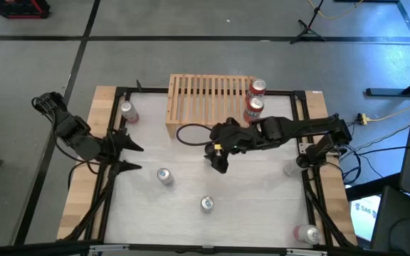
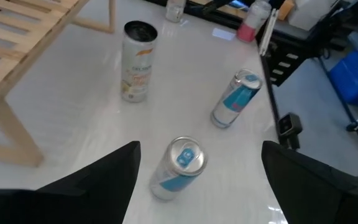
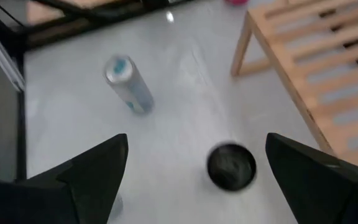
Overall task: Place canned beverage on shelf
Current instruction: Put the left white yellow soda can on the shelf
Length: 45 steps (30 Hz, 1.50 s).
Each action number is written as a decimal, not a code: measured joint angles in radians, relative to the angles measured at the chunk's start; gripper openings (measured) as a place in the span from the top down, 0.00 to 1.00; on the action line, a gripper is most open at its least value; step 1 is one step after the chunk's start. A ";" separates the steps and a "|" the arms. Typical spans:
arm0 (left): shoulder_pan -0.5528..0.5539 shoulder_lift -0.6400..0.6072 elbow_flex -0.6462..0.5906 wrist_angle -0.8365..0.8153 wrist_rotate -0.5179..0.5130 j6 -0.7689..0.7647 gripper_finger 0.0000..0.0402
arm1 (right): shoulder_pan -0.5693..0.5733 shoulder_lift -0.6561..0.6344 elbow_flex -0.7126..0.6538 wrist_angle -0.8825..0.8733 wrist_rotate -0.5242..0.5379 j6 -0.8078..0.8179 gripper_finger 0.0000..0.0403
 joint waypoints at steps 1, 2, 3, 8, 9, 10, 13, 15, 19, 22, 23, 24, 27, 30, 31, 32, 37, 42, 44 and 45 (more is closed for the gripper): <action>0.000 0.000 0.000 -0.011 -0.001 0.000 0.19 | 0.001 0.000 0.000 -0.023 -0.005 0.011 0.08; 0.000 0.000 0.000 -0.021 -0.002 0.000 0.19 | 0.002 0.000 0.000 -0.046 -0.008 0.019 0.08; 0.000 0.000 -0.002 -0.024 -0.002 0.000 0.19 | 0.003 0.000 0.000 -0.068 -0.010 0.027 0.08; 0.000 0.001 -0.021 -0.016 -0.002 0.000 0.19 | 0.015 0.000 -0.025 -0.103 -0.020 0.039 0.08; 0.000 0.001 -0.024 -0.016 -0.002 0.000 0.19 | 0.016 0.000 -0.039 -0.101 -0.018 0.039 0.08; 0.000 0.001 -0.028 -0.016 -0.002 0.000 0.19 | 0.016 0.000 -0.056 -0.098 -0.018 0.040 0.08; 0.000 0.001 -0.034 -0.016 -0.006 -0.001 0.19 | 0.011 0.000 -0.118 -0.049 -0.004 0.054 0.08; 0.000 0.001 -0.035 -0.016 -0.013 -0.001 0.19 | 0.000 0.001 -0.163 0.002 0.020 0.071 0.08; 0.000 0.001 -0.035 -0.014 -0.025 -0.008 0.19 | -0.028 0.001 -0.229 0.080 0.026 0.112 0.08; 0.000 0.001 -0.035 -0.014 -0.030 -0.009 0.19 | -0.046 0.002 -0.277 0.111 0.027 0.125 0.08; 0.000 0.001 -0.035 -0.014 -0.033 -0.009 0.19 | -0.049 0.002 -0.288 0.122 0.026 0.127 0.08; 0.000 0.001 -0.035 -0.014 -0.037 -0.009 0.19 | -0.053 0.002 -0.300 0.142 0.020 0.129 0.08; 0.000 0.001 -0.035 -0.014 -0.057 -0.009 0.19 | -0.053 0.001 -0.338 0.224 0.007 0.121 0.08; 0.000 0.001 -0.035 -0.014 -0.059 -0.009 0.19 | -0.051 0.001 -0.372 0.262 0.030 0.118 0.08; 0.000 0.001 -0.035 -0.013 -0.059 -0.009 0.19 | -0.050 0.001 -0.384 0.266 0.046 0.119 0.08; 0.000 0.001 -0.035 -0.011 -0.059 -0.009 0.19 | -0.050 0.001 -0.395 0.265 0.063 0.121 0.08; 0.000 0.001 -0.035 -0.008 -0.065 -0.009 0.19 | -0.051 0.001 -0.443 0.291 0.088 0.121 0.08; 0.000 0.001 -0.035 -0.008 -0.073 -0.009 0.19 | -0.051 0.001 -0.459 0.299 0.080 0.121 0.08; 0.000 0.001 -0.035 -0.008 -0.073 -0.008 0.19 | -0.050 0.001 -0.459 0.301 0.080 0.121 0.08; 0.000 0.001 -0.035 -0.008 -0.074 -0.008 0.19 | -0.051 0.001 -0.459 0.301 0.080 0.121 0.08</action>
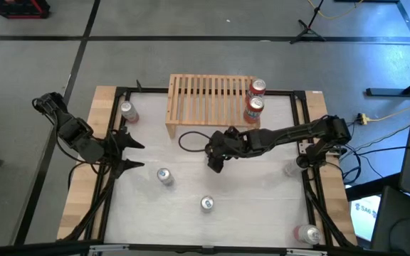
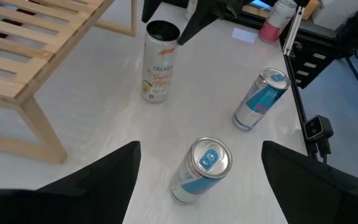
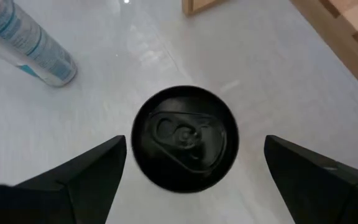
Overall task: Place canned beverage on shelf
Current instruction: Put the left white yellow soda can on the shelf
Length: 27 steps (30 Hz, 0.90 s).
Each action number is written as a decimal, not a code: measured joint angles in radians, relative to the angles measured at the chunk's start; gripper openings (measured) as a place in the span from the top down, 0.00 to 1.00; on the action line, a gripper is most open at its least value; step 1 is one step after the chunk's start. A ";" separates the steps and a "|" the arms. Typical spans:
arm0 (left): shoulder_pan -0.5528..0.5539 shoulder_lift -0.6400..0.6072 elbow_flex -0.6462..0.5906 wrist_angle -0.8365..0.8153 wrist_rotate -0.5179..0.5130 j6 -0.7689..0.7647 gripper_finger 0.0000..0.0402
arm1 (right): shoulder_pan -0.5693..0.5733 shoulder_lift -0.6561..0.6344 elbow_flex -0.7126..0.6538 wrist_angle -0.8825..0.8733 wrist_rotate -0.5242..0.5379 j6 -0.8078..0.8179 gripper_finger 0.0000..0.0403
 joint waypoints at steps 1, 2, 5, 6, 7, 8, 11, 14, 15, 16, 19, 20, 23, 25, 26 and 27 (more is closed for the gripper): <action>0.000 0.000 0.000 0.000 -0.001 0.000 0.19 | 0.000 0.000 0.000 -0.001 0.000 0.000 0.08; 0.000 0.000 0.000 0.000 -0.001 0.000 0.19 | 0.000 0.000 0.000 -0.001 0.000 0.000 0.08; 0.000 0.000 0.000 0.000 -0.001 0.000 0.19 | 0.000 0.000 0.000 -0.001 -0.005 0.000 0.08; 0.000 0.000 0.000 0.000 -0.001 0.000 0.19 | 0.000 0.000 0.000 -0.003 -0.009 0.000 0.08; 0.000 0.000 0.000 0.000 -0.001 0.000 0.19 | 0.000 0.003 0.000 -0.004 -0.010 0.000 0.08; 0.000 0.000 0.000 0.000 -0.001 0.000 0.19 | 0.000 0.009 0.001 -0.001 -0.009 0.000 0.08; 0.000 0.000 0.000 0.000 -0.002 0.000 0.19 | 0.000 0.022 0.001 -0.006 -0.018 -0.001 0.08; 0.000 0.000 0.000 0.000 -0.003 0.000 0.19 | 0.000 0.029 0.001 0.007 -0.012 -0.004 0.08; 0.000 0.000 0.000 0.000 -0.003 0.000 0.19 | 0.000 0.029 0.001 0.011 -0.007 -0.003 0.08; 0.000 0.000 0.000 0.000 -0.004 0.000 0.19 | 0.000 0.029 0.001 0.021 -0.004 -0.003 0.08; 0.000 0.000 0.000 0.000 -0.006 0.000 0.19 | -0.002 0.030 0.002 0.015 -0.012 -0.004 0.08; 0.000 0.000 0.000 0.000 -0.007 0.000 0.19 | -0.002 0.033 0.002 0.017 -0.010 -0.004 0.08; 0.000 0.000 0.000 0.000 -0.007 0.000 0.19 | -0.002 0.034 0.002 0.017 -0.010 -0.002 0.10; 0.000 0.000 0.000 0.000 -0.008 0.000 0.19 | -0.002 0.034 0.002 0.019 -0.010 -0.002 0.14; 0.000 0.000 0.000 0.000 -0.009 0.000 0.19 | -0.002 0.034 0.002 0.018 -0.010 -0.002 0.16; 0.000 0.000 0.000 0.000 -0.009 0.000 0.19 | -0.002 0.034 0.002 0.018 -0.010 -0.002 0.20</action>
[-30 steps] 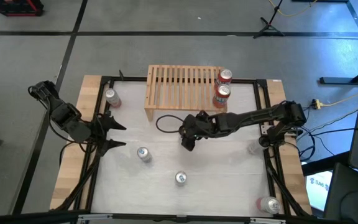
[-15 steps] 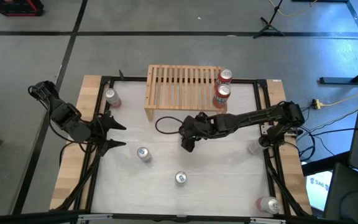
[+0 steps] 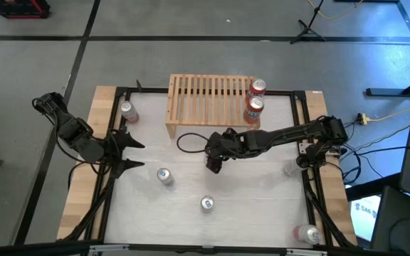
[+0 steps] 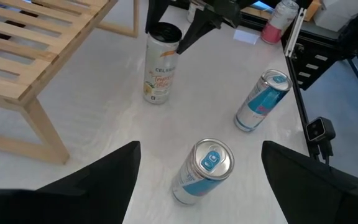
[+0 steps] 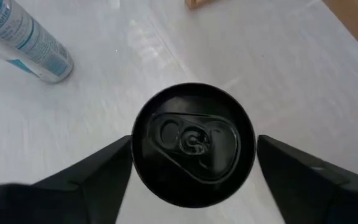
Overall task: Place canned beverage on shelf
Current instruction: Put the left white yellow soda can on the shelf
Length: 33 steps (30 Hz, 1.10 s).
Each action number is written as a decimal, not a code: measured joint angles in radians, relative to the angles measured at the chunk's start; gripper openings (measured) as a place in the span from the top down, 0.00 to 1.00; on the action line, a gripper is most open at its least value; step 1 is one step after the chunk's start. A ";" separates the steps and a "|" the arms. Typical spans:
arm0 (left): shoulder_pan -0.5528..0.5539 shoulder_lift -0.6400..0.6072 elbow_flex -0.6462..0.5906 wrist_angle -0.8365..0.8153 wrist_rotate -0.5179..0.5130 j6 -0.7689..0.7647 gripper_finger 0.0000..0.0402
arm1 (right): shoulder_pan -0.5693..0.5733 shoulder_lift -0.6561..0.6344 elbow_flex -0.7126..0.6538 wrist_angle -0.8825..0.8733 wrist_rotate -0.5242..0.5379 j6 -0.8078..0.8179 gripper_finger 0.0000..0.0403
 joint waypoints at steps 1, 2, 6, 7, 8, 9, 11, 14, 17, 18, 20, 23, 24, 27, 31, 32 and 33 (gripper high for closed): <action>0.000 0.000 0.000 0.000 0.000 0.000 0.19 | 0.000 0.000 0.000 0.000 0.000 -0.001 0.23; 0.000 0.000 0.000 0.000 0.000 0.000 0.19 | 0.000 0.000 0.000 0.001 0.000 -0.002 0.27; 0.000 0.000 0.000 0.000 0.000 0.000 0.19 | 0.001 0.000 0.000 0.002 0.000 -0.024 0.44; 0.000 0.000 0.000 0.000 0.000 0.000 0.19 | 0.002 0.000 0.000 0.004 0.001 -0.025 0.45; 0.000 0.000 0.000 0.000 0.000 0.000 0.19 | 0.002 0.000 0.000 0.003 0.001 -0.025 0.45; 0.000 0.000 0.000 0.000 0.000 0.000 0.19 | 0.002 0.000 0.000 0.003 0.001 -0.026 0.45; 0.000 0.000 0.000 0.000 0.000 0.000 0.19 | 0.002 -0.001 0.000 0.003 0.001 -0.026 0.45; 0.000 0.000 0.000 0.000 0.000 0.000 0.19 | 0.002 -0.002 0.001 0.005 -0.017 -0.027 0.45; 0.000 0.000 0.000 0.000 0.000 0.000 0.19 | 0.002 -0.001 0.029 -0.015 -0.052 -0.028 0.45; 0.000 0.000 0.000 0.000 0.000 0.000 0.19 | 0.002 -0.001 0.041 -0.019 -0.058 -0.030 0.45; 0.000 0.000 0.000 0.000 0.000 0.000 0.19 | 0.002 -0.001 0.069 -0.017 -0.063 -0.033 0.44; 0.000 0.000 0.000 0.000 0.000 0.000 0.19 | 0.003 -0.002 0.132 -0.052 -0.079 -0.059 0.45; 0.000 0.000 0.000 0.000 0.000 0.000 0.19 | 0.003 -0.001 0.157 -0.072 -0.084 -0.071 0.45; 0.000 0.000 0.000 0.000 0.000 0.000 0.19 | 0.003 -0.001 0.240 -0.125 -0.101 -0.098 0.45; 0.000 0.000 0.000 0.000 0.000 0.000 0.19 | 0.003 -0.002 0.383 -0.233 -0.111 -0.143 0.45; 0.000 0.000 0.000 0.000 0.000 0.000 0.19 | 0.003 -0.002 0.418 -0.256 -0.113 -0.153 0.45; 0.000 0.000 0.000 0.000 0.000 0.000 0.19 | 0.003 -0.002 0.455 -0.278 -0.116 -0.157 0.45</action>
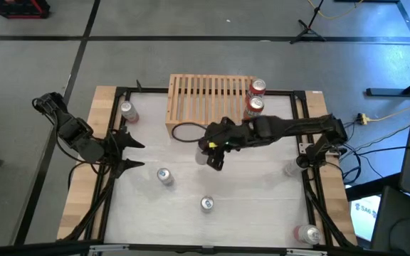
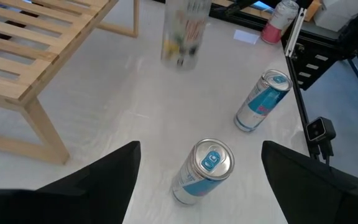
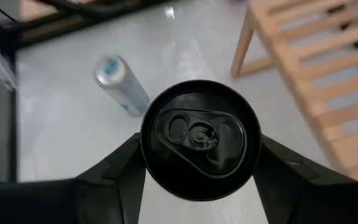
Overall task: Place canned beverage on shelf
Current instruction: Put the left white yellow soda can on the shelf
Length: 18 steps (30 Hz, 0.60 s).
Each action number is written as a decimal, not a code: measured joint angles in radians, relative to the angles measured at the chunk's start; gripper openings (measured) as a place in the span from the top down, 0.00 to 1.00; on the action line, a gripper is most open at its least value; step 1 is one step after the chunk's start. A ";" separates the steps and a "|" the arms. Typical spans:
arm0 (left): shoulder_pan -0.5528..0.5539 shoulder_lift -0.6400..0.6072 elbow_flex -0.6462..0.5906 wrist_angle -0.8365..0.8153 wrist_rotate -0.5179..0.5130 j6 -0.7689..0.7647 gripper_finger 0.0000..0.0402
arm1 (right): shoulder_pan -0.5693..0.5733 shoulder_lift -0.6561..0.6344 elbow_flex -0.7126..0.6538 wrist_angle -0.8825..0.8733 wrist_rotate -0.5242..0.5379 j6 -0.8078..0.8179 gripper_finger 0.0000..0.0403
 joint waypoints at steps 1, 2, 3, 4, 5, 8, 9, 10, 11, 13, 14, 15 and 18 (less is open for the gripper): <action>0.000 0.000 0.000 0.000 0.000 0.000 0.19 | 0.000 -0.001 0.033 -0.022 -0.004 -0.006 0.45; 0.000 0.000 0.000 0.000 0.000 0.000 0.19 | -0.001 -0.001 0.068 -0.043 -0.007 -0.012 0.45; 0.000 0.000 0.000 0.000 0.000 0.000 0.19 | -0.001 -0.001 0.103 -0.065 -0.009 -0.024 0.45; 0.000 0.000 0.000 0.000 0.000 0.000 0.19 | -0.001 -0.001 0.138 -0.086 -0.007 -0.033 0.45; 0.000 0.000 0.000 0.000 0.000 0.000 0.19 | 0.000 -0.001 0.169 -0.105 -0.005 -0.041 0.45; 0.000 0.000 0.000 0.000 0.000 0.000 0.19 | 0.000 -0.003 0.250 -0.158 0.028 -0.062 0.45; 0.000 0.000 0.000 0.000 0.000 0.000 0.19 | -0.001 -0.003 0.276 -0.179 0.047 -0.072 0.45; 0.000 0.000 0.000 0.000 0.000 0.000 0.19 | -0.006 -0.003 0.302 -0.202 0.066 -0.083 0.45; 0.000 0.000 0.000 0.000 0.000 0.000 0.19 | -0.008 -0.003 0.323 -0.222 0.078 -0.089 0.45; 0.000 0.000 0.000 0.000 0.000 0.000 0.19 | -0.027 -0.003 0.369 -0.264 0.094 -0.116 0.45; 0.000 0.000 0.000 0.000 0.000 0.000 0.19 | -0.038 -0.003 0.388 -0.288 0.098 -0.135 0.45; 0.000 0.000 0.000 0.000 0.000 0.000 0.19 | -0.056 -0.003 0.404 -0.315 0.099 -0.155 0.45; 0.000 0.000 0.000 0.000 0.005 0.000 0.19 | -0.122 -0.003 0.440 -0.380 0.076 -0.226 0.45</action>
